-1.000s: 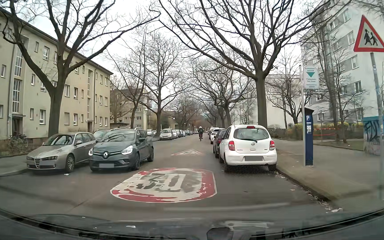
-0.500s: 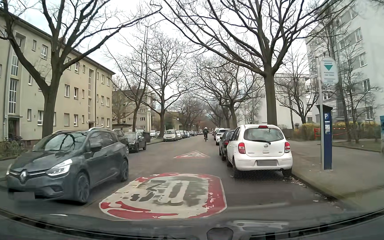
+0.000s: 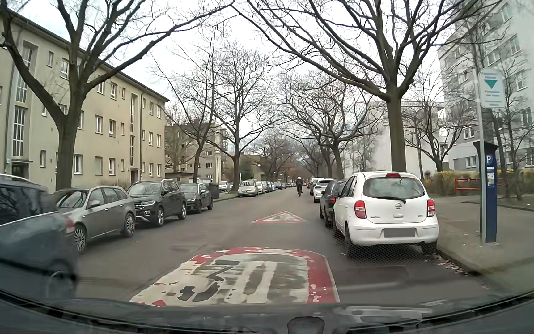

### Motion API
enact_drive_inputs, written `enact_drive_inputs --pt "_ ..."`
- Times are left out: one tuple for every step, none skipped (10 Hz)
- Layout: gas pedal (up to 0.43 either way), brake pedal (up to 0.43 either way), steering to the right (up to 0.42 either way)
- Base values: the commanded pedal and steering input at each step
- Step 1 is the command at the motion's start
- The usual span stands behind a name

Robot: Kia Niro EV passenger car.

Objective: Follow the waypoints while adhering to traffic rules and regulations

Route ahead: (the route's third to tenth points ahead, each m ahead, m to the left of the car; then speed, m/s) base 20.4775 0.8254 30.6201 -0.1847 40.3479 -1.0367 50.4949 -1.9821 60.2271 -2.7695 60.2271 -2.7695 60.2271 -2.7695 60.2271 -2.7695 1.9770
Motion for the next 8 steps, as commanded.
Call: enact_drive_inputs --pt "0.220 0.012 -0.173" --pt "0.220 0.012 -0.171" --pt "0.220 0.012 -0.170" --pt "0.220 0.012 -0.166" --pt "0.220 0.012 -0.161" --pt "0.220 0.012 -0.150" --pt "0.220 0.012 -0.135" --pt "0.220 0.012 -0.118"
